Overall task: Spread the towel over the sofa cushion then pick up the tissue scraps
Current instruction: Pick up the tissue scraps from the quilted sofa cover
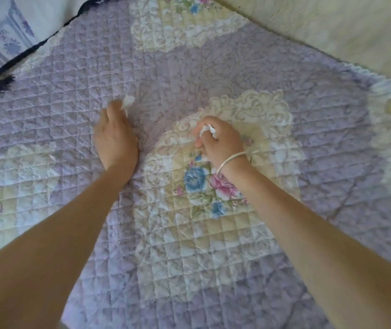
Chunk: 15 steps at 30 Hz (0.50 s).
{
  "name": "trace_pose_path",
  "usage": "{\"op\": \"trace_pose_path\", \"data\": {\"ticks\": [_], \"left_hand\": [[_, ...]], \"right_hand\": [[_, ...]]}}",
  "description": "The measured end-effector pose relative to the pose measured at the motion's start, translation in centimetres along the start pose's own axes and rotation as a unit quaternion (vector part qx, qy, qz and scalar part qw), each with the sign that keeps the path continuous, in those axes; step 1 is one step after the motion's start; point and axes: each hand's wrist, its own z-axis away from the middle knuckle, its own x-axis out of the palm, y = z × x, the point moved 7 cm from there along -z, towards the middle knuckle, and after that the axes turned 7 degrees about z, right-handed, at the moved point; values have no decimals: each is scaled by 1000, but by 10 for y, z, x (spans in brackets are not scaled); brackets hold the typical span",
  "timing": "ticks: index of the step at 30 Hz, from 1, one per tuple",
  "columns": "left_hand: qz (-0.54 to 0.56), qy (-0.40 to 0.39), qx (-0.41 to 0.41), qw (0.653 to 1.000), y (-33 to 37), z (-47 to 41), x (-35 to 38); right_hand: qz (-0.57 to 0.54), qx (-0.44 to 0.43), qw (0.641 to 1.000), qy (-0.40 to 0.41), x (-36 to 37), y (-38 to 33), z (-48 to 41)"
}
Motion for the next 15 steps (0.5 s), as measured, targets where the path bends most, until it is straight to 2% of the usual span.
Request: {"op": "trace_pose_path", "data": {"ticks": [2,6,15], "left_hand": [[61,-21,-12,998,11,21,-6],[180,-110,29,977,65,91,-2],[269,-267,149,913,197,213,-7]], "right_hand": [[-28,40,999,22,-14,17,24],[-53,103,992,45,-43,45,79],[-80,213,961,155,-138,112,222]]}}
